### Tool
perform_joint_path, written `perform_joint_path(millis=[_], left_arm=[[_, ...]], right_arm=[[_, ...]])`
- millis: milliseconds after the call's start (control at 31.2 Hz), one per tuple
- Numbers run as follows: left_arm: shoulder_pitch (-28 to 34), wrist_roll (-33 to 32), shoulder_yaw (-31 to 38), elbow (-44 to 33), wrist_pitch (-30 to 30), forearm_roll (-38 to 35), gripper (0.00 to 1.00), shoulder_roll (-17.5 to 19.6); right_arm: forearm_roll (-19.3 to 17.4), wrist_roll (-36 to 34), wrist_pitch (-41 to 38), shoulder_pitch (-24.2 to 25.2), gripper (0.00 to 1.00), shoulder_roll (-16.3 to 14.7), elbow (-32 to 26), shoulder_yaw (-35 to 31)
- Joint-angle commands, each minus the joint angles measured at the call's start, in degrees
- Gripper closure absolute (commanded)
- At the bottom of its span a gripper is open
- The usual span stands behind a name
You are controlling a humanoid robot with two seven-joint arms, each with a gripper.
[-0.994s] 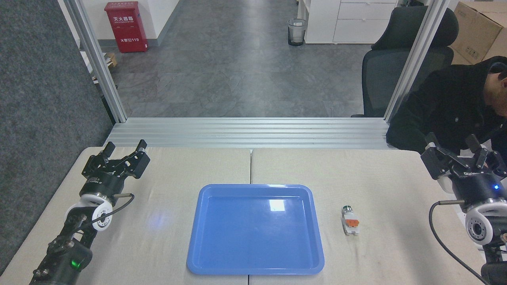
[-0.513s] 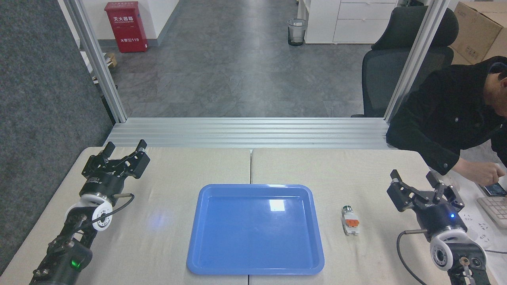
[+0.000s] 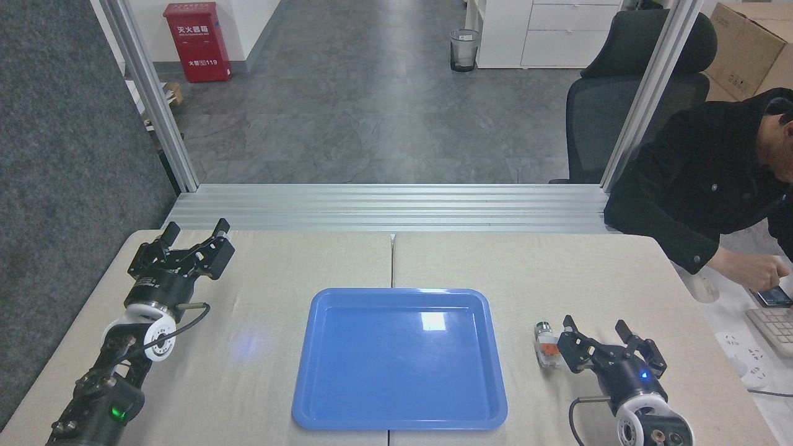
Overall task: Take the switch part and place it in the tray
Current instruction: 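Move the open right gripper toward the white-and-orange switch part, then close the right gripper around the switch part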
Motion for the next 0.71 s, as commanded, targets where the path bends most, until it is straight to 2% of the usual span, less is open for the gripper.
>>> perform_joint_path(millis=[0,192,673], left_arm=[[0.0,0.0,0.0,0.0,0.0,0.0,0.0,0.0],[0.0,0.0,0.0,0.0,0.0,0.0,0.0,0.0],[0.0,0.0,0.0,0.0,0.0,0.0,0.0,0.0]], right_arm=[[1.1,-0.1,1.2,0.1,0.02,5.1,7.3,5.3],[0.9,-2.0,0.9,0.2,0.02,6.1,7.2,5.9],[1.3,-2.0,1.3,-2.0,0.03,5.8,8.2,7.5]])
